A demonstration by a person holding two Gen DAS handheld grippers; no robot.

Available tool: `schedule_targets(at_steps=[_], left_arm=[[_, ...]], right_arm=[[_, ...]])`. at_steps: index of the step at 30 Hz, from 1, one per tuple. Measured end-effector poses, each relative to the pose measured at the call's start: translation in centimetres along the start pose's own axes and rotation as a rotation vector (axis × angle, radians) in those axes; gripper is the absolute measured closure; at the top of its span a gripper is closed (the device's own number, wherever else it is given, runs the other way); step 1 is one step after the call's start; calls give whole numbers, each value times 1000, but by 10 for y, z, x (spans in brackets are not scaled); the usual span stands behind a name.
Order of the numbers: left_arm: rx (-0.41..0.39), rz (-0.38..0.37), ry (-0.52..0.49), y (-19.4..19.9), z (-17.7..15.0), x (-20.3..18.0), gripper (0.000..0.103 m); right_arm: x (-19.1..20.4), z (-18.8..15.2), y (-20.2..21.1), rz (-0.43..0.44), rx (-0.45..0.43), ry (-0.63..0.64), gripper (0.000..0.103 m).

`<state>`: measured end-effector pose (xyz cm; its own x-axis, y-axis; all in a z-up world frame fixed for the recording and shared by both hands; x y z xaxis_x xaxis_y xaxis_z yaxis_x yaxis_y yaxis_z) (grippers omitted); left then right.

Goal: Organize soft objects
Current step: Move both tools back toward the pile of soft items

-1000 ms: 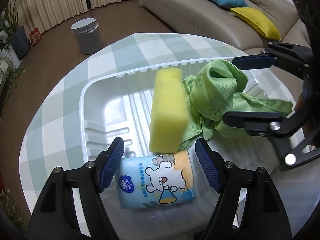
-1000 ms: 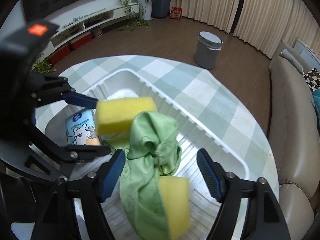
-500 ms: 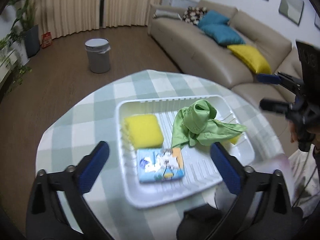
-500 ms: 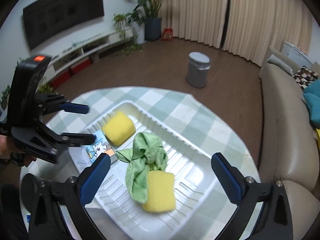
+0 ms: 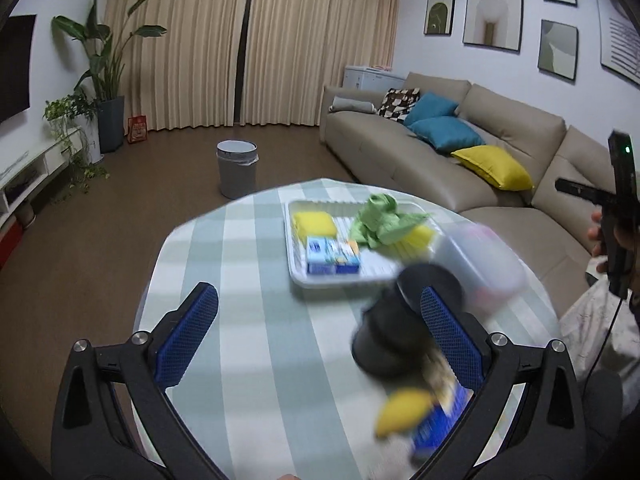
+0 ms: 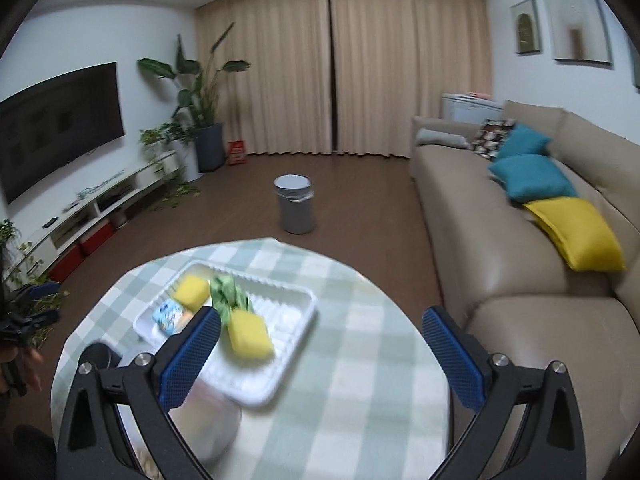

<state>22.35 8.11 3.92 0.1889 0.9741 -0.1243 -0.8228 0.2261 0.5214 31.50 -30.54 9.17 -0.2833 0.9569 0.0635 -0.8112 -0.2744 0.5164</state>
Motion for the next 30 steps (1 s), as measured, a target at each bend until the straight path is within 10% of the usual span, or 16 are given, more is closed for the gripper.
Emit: schedule_targets(at_steps=[18,30], left_arm=[[220,-79,144,56,-154,-64,0],[271,-89,113,45,-158,-69,0]], right_arm=[[145,-205,107,202,92,-98,0],[213,-250,69,246,224,51,0]])
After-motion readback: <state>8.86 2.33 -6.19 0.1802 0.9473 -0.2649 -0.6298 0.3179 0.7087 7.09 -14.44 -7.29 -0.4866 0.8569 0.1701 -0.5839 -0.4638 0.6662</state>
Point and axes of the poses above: each gripper's, at about its wrist camera, not at the fingertips, and y roughly against the way its jaws point, x to its left, z to its top, the point moved 5 cm from there along -y, roughly the way its jaws point, and after that the axes turned 2 degrees about -x, right-handed, at the moved point
